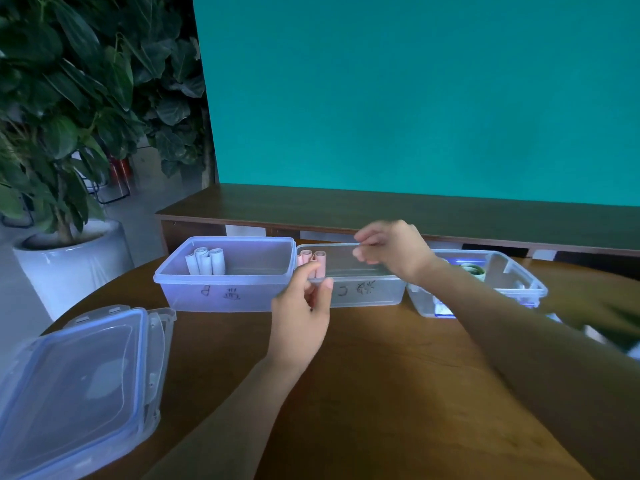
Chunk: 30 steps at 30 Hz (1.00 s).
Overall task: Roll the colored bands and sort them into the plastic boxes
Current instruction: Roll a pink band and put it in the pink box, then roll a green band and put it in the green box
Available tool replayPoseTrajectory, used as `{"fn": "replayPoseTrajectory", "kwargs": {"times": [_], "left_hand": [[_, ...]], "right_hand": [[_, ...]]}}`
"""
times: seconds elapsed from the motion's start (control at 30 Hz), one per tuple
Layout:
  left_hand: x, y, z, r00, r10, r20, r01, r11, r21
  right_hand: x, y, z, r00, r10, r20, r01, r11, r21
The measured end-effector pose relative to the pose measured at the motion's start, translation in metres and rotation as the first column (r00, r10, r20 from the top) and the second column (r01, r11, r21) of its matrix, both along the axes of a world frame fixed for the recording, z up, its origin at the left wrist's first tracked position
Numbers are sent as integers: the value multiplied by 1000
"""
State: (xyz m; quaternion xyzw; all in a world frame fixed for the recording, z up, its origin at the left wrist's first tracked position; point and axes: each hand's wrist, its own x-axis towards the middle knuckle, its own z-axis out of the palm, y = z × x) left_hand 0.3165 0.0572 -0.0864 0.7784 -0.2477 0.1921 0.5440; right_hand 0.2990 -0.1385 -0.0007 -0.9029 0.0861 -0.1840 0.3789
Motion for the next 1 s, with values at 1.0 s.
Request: {"fn": "replayPoseTrajectory", "kwargs": {"times": [1.0], "left_hand": [[-272,-159,13,821,-521,-234,558,819,134]], "right_hand": [[-383,-50,-66,794,-535,289,505,845,176]]}}
